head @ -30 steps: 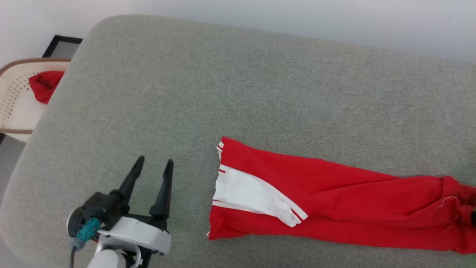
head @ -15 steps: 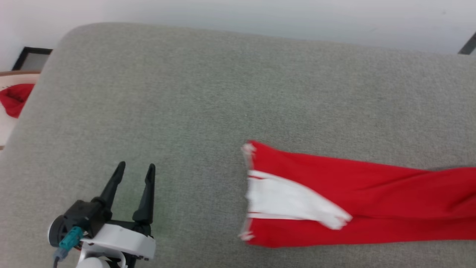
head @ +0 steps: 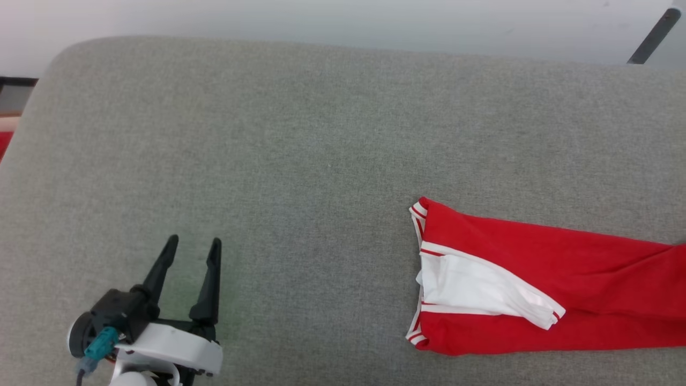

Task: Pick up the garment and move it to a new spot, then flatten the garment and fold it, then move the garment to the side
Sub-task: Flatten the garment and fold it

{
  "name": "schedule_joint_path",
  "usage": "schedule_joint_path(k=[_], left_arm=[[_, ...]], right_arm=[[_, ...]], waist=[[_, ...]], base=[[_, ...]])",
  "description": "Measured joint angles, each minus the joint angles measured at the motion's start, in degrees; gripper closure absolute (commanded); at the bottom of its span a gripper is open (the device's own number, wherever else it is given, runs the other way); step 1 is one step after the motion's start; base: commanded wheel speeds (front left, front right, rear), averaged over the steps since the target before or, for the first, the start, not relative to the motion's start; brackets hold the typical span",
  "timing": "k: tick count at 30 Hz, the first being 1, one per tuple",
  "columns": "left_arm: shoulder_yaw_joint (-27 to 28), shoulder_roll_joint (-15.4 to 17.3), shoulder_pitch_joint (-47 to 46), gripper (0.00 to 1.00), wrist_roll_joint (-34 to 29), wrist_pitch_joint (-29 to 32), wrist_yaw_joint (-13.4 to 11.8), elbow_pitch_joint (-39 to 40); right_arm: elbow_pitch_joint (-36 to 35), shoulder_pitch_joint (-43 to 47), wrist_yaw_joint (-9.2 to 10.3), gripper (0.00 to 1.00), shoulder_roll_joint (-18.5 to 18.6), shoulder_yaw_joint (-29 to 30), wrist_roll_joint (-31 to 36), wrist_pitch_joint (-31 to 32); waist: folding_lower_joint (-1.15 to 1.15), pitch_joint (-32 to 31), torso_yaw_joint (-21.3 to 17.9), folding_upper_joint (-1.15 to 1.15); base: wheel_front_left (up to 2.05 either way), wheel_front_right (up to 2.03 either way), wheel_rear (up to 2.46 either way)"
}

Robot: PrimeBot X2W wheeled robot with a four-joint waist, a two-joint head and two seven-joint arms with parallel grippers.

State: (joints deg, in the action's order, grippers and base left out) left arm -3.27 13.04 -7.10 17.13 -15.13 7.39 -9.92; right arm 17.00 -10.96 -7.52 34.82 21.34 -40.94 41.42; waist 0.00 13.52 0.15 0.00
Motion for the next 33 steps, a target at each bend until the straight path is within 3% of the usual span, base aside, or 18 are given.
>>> schedule_joint_path(k=[10,15,23,33], left_arm=[[0.91,-1.74,1.14,0.0,0.97,0.0,0.0,-0.53],[0.1,-2.15,1.21,0.0,1.12,0.0,0.0,-0.96],[-1.33,-2.32,0.57,0.0,1.59,0.0,0.01,-0.92],[-3.74,-3.65,-1.3,0.0,2.01,0.0,0.01,-1.69]], right_arm=[[-28.71,4.9,0.03,1.0,-5.35,-14.32,-9.11,9.33],[-35.95,2.69,0.04,1.0,-9.01,-23.14,-9.76,12.06],[-34.56,-2.95,0.04,1.0,-11.84,-34.72,-5.22,10.72],[-19.24,-7.98,0.03,1.0,-11.36,-42.83,-3.32,2.53]], waist=[[0.0,-1.45,0.12,0.0],[0.0,-1.65,0.91,0.0],[0.0,-1.53,4.46,0.0],[0.0,1.02,7.09,0.0]], base=[[0.0,0.0,0.0],[0.0,0.0,0.0],[0.0,0.0,0.0],[0.0,0.0,0.0]])
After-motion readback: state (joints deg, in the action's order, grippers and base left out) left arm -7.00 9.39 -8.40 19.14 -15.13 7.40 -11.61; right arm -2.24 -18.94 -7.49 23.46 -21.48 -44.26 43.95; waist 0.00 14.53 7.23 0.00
